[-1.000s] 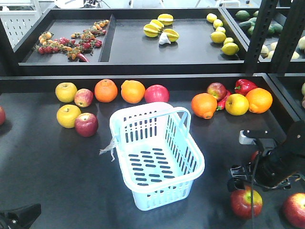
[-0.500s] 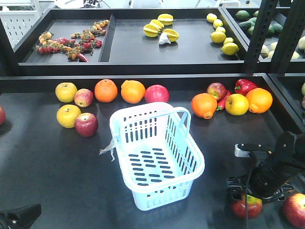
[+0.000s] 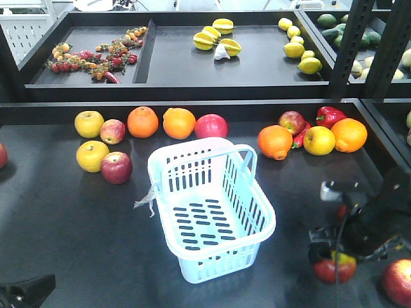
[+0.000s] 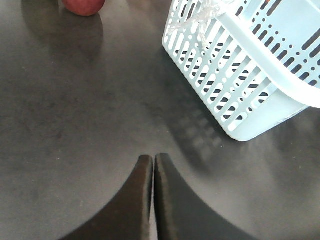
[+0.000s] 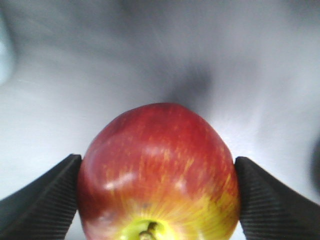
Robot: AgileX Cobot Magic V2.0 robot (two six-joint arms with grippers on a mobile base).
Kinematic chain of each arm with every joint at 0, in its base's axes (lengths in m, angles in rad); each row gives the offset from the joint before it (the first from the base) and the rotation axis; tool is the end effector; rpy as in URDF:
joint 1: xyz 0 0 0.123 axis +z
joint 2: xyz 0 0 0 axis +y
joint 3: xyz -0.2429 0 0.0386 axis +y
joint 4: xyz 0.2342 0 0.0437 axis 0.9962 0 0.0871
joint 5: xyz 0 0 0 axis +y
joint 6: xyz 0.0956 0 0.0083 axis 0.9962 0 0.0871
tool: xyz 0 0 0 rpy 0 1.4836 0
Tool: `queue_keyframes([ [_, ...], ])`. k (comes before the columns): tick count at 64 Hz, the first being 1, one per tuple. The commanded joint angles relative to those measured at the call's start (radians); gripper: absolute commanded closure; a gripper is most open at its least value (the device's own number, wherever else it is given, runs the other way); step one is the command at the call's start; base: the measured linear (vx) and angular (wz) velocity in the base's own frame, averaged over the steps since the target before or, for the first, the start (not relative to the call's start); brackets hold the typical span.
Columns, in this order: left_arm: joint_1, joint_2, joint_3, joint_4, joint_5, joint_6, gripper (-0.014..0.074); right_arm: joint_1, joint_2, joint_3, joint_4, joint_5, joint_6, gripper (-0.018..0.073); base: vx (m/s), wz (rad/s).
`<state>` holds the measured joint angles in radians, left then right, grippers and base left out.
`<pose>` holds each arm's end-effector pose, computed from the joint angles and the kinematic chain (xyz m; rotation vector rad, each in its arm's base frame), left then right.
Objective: Pick three apples into basket with both arms
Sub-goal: 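Close the right gripper on the apple and carry it over the basket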
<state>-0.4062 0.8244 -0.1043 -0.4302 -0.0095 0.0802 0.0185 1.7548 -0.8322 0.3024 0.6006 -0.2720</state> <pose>0.1344 -0.0574 0.1498 0.0603 2.2258 -0.4168 0.2729 0.0212 0.1010 -0.0771 2.9741 0.2520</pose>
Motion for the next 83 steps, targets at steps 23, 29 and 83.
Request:
queue_keyframes([
  [23,-0.001,-0.005,-0.021,-0.007,-0.057,-0.008,0.0604,0.083,-0.460,-0.035,0.412,0.055,-0.270,0.0564,0.00,0.00],
  [29,-0.001,-0.005,-0.021,-0.007,-0.057,-0.008,0.0604,0.179,-0.430,-0.071,0.506,0.017,-0.333,0.0564,0.00,0.00],
  [83,-0.001,-0.005,-0.021,-0.007,-0.055,-0.008,0.0604,0.365,0.022,-0.349,0.521,-0.102,-0.339,-0.0057,0.00,0.00],
])
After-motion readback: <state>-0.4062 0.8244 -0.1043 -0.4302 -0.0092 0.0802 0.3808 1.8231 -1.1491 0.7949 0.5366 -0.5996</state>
